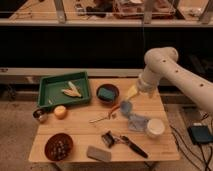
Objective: Place towel in plastic cup
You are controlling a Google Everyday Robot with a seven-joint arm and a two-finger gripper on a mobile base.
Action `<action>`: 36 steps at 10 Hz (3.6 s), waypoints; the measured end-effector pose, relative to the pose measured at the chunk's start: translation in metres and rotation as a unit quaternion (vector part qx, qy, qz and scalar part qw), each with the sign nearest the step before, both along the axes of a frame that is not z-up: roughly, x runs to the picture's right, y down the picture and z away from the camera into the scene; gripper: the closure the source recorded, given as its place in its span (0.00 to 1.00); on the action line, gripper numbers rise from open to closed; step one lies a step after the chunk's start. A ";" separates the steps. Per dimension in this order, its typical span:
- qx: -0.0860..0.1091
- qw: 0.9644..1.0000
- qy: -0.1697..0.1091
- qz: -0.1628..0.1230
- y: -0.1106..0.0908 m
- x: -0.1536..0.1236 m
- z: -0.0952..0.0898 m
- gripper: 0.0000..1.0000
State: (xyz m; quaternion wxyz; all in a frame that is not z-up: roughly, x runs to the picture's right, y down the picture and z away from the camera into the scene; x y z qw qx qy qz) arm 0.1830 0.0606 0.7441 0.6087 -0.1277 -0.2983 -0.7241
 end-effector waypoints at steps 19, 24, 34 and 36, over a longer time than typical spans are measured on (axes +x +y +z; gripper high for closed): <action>-0.018 0.993 -0.087 -0.072 0.111 -0.007 0.050 0.20; 0.008 0.990 -0.076 -0.121 0.115 -0.004 0.072 0.20; -0.002 0.984 -0.091 -0.151 0.140 0.002 0.115 0.20; 0.000 0.984 -0.089 -0.154 0.144 -0.002 0.119 0.28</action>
